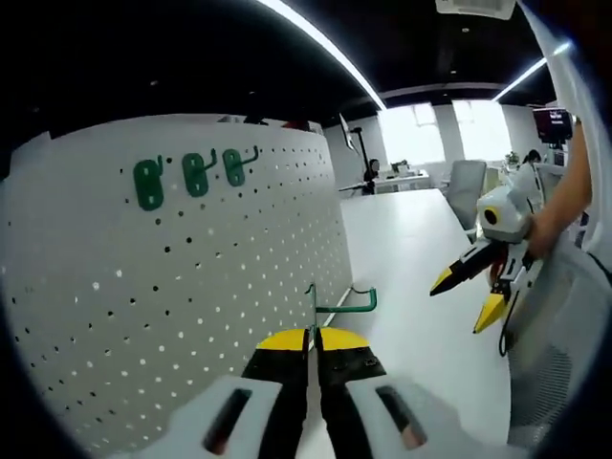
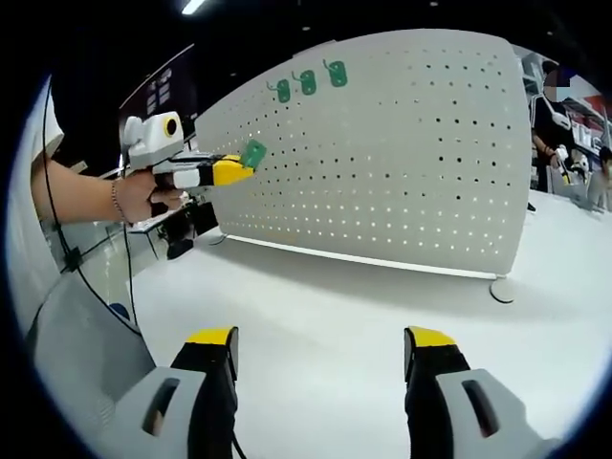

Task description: Insert the hook assembly into the mounting plate slot until the hook locks in place.

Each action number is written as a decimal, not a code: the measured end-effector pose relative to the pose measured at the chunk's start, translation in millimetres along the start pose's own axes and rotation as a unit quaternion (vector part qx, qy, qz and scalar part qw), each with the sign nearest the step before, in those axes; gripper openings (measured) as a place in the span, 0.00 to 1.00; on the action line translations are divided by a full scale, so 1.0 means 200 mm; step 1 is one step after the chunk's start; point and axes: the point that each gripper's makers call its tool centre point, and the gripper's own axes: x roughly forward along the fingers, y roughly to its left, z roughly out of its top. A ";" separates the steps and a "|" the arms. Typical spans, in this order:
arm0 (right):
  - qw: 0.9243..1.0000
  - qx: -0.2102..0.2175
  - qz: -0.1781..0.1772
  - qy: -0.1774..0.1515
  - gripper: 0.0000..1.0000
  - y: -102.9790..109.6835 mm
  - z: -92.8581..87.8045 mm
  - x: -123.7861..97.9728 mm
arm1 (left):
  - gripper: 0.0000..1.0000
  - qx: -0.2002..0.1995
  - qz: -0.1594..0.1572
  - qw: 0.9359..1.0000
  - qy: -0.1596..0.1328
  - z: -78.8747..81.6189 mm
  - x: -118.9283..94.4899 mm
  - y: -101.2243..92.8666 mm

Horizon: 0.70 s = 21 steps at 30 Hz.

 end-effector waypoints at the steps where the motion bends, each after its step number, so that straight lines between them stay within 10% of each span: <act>1: 1.000 0.001 0.000 0.000 0.68 0.00 0.00 0.00 | 0.02 0.000 0.003 1.000 -0.007 0.02 -0.02 0.00; 21: 1.000 -0.004 0.005 -0.006 0.68 0.02 0.02 0.00 | 0.02 -0.043 0.064 0.994 -0.077 0.20 -0.28 0.00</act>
